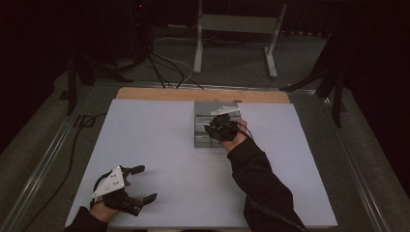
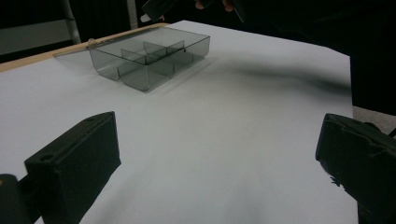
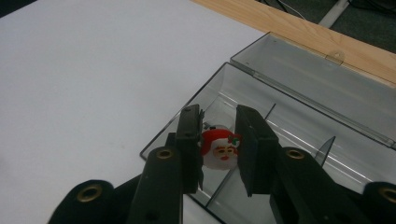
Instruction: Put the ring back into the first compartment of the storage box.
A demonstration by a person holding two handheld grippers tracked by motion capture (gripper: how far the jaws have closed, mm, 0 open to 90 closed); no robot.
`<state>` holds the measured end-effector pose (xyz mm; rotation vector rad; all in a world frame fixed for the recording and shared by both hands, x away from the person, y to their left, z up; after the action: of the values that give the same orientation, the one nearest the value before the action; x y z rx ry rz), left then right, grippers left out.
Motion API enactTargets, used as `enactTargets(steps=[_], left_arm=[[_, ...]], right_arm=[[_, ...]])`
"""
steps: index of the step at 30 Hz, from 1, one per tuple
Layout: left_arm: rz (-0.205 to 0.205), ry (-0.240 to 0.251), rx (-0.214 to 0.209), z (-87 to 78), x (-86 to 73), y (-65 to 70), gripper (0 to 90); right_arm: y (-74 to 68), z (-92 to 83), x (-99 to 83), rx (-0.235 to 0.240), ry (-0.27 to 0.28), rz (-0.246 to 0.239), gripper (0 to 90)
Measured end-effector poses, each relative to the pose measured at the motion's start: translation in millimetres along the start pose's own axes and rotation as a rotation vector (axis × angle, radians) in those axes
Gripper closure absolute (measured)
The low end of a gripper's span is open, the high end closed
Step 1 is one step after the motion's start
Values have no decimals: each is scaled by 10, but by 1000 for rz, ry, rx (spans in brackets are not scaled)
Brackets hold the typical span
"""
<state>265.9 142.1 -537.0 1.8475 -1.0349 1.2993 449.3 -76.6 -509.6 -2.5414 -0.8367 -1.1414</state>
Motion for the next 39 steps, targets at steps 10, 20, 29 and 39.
enactTargets(steps=[10, 20, 29, 39], left_arm=[[-3, 1, 1, 1, -1, -4, 5], [-1, 0, -4, 6, -3, 5, 5], [-1, 0, -6, 9, -2, 6, 5], [3, -1, -9, 9, -4, 12, 5]], right_arm=[[20, 162, 7, -1, -10, 15, 715], [77, 292, -3, -4, -31, 17, 715], [119, 431, -34, -4, -54, 23, 714], [165, 552, -67, -4, -73, 42, 714]])
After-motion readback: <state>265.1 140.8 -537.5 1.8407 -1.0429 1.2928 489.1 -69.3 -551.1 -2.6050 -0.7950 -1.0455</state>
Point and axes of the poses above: each handheld gripper's, and its own axes: z roughly forward along the jaws, x roughly out of its top, y roughly to its right, the point moved 9 cm from there along z, roughly forward along the jaws, and after that the axes turned 2 degrees about -x, right-handed, at the moved point
